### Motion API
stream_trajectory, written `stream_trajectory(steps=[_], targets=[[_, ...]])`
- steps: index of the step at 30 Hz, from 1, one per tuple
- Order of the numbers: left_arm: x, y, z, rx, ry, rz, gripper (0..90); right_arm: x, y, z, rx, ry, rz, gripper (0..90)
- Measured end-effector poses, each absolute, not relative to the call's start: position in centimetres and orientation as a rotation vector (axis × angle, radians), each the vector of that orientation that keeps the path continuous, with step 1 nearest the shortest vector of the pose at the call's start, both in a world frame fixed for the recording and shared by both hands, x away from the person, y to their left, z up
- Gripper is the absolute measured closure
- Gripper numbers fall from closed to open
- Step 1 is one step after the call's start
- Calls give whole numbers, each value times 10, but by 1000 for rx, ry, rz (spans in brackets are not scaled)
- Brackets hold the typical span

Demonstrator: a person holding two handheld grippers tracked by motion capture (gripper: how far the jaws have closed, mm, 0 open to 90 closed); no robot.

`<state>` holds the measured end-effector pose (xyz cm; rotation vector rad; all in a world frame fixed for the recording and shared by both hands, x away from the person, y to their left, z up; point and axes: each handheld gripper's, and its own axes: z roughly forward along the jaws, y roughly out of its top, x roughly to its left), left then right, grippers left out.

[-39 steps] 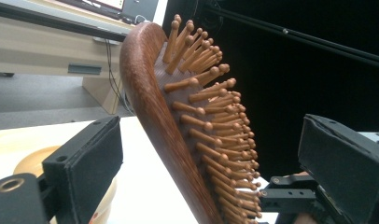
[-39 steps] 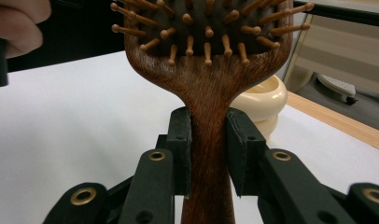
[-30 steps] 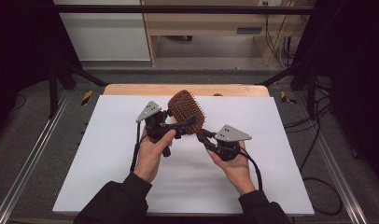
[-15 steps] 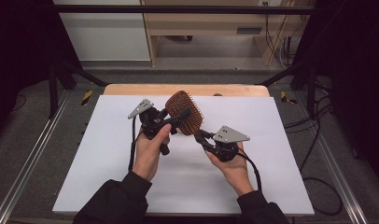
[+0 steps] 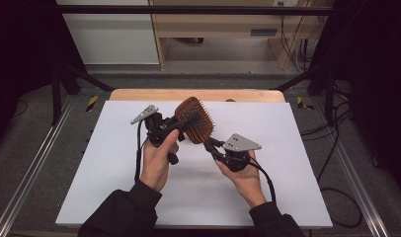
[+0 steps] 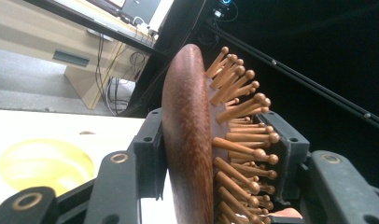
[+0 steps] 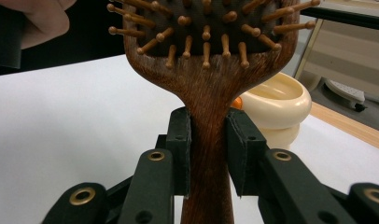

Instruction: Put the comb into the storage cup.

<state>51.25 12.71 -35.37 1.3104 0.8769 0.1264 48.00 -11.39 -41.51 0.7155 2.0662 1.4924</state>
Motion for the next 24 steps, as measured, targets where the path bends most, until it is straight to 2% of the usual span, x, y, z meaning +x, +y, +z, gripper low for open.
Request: stream_trajectory(steps=[6, 15, 18, 21, 24], targets=[[510, 126, -350, 1319, 878, 129, 508, 480, -112, -413, 734, 2081, 1476, 702], [510, 134, -344, 1309, 891, 158, 506, 477, -128, -404, 819, 2041, 1503, 300], [511, 137, -341, 1296, 901, 171, 505, 476, -136, -406, 851, 1994, 1458, 289], [510, 138, -337, 1297, 906, 185, 505, 478, -144, -411, 961, 2043, 1354, 218], [511, 138, -328, 1305, 897, 214, 504, 471, -158, -417, 954, 2039, 1379, 208]])
